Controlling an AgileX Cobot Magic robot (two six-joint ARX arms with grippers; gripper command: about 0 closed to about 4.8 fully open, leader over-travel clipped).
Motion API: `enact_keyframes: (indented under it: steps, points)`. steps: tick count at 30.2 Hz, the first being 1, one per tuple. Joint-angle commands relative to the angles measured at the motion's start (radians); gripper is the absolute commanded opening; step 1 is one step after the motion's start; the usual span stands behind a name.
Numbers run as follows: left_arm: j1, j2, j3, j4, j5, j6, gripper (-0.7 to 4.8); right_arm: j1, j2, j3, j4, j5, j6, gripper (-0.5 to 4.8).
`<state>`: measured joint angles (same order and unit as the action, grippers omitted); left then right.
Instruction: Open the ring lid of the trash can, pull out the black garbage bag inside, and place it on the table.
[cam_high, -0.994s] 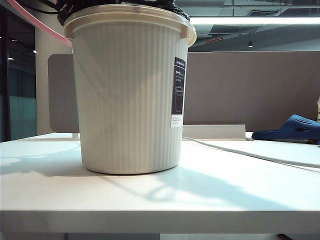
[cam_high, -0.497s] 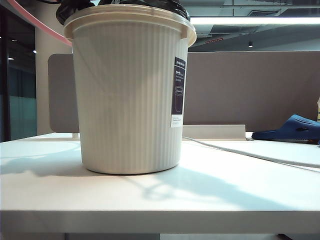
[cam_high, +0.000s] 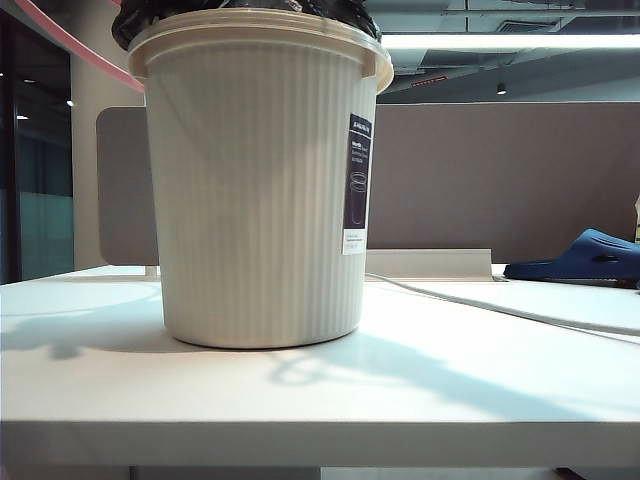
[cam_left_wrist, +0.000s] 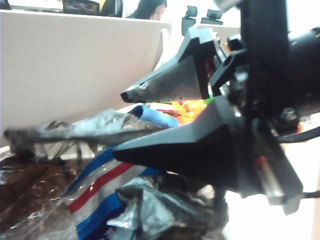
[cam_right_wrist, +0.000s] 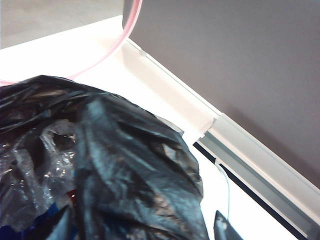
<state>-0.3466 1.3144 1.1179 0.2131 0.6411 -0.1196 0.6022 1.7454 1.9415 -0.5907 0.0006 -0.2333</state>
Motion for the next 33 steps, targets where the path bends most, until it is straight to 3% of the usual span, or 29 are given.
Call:
enact_keyframes:
  steps: [1,2,5,6,33]
  points:
    - [-0.001,-0.005,0.005,0.021,0.014,-0.016,-0.06,0.001,-0.004,0.004,0.020,0.005,-0.003,2.20]
    - [-0.001,-0.005,0.005,0.021,0.014,-0.016,-0.06,0.001,-0.004,0.004,0.022,0.005,-0.003,1.96]
    - [-0.001,-0.005,0.005,0.024,0.014,-0.018,-0.06,0.001,-0.004,0.004,0.016,0.005,-0.003,0.26]
    - [-0.001,-0.005,0.005,0.027,0.015,-0.023,-0.06,0.001,-0.004,0.004,0.016,0.005,-0.003,-0.03]
    - [-0.001,-0.005,0.005,0.253,0.081,-0.222,-0.06,0.002,-0.021,0.073,0.068,-0.048,0.093,-0.05]
